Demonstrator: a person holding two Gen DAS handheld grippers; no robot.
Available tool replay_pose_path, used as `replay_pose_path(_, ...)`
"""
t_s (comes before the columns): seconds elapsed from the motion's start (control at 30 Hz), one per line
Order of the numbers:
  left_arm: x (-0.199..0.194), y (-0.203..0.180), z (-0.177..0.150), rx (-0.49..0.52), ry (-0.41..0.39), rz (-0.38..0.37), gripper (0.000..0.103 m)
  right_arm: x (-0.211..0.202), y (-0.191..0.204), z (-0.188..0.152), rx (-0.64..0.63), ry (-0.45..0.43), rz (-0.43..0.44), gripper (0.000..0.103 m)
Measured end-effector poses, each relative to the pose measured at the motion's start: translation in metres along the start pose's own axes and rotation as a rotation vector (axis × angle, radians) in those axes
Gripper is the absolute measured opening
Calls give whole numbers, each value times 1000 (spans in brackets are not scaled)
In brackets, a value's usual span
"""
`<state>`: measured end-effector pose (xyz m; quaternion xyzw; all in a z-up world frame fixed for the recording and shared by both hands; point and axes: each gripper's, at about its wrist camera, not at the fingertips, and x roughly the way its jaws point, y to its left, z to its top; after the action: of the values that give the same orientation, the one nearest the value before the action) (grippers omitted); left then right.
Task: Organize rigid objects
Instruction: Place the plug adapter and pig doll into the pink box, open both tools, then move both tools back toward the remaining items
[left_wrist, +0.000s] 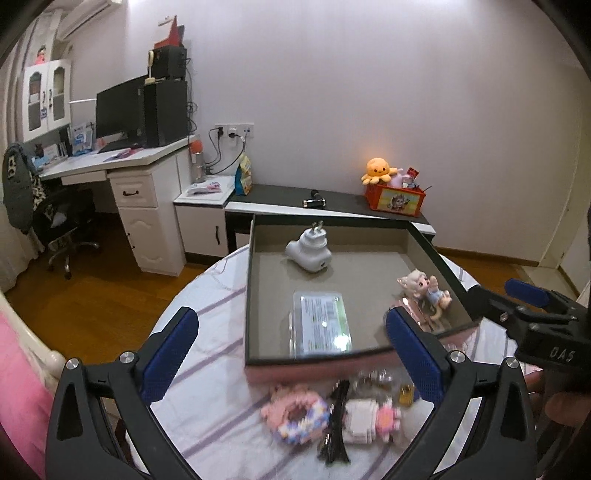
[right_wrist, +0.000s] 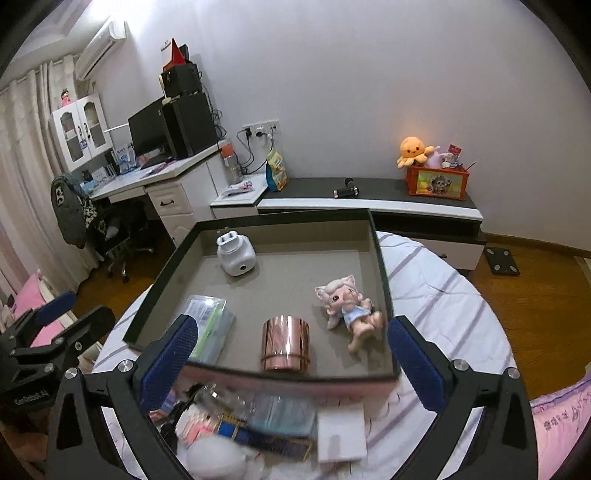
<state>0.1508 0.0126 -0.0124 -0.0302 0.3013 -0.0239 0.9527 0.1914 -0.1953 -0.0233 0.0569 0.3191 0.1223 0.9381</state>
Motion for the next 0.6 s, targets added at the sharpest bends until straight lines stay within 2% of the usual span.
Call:
replay_pose_path(0.37,-46,4,-35,-40,9,25,103,-63,6,-28,28,-70,-44,103)
replay_pose_path(0.6,-65,2,-59,-42,36,27,103,-88,10,-48,37,-85,-62,103)
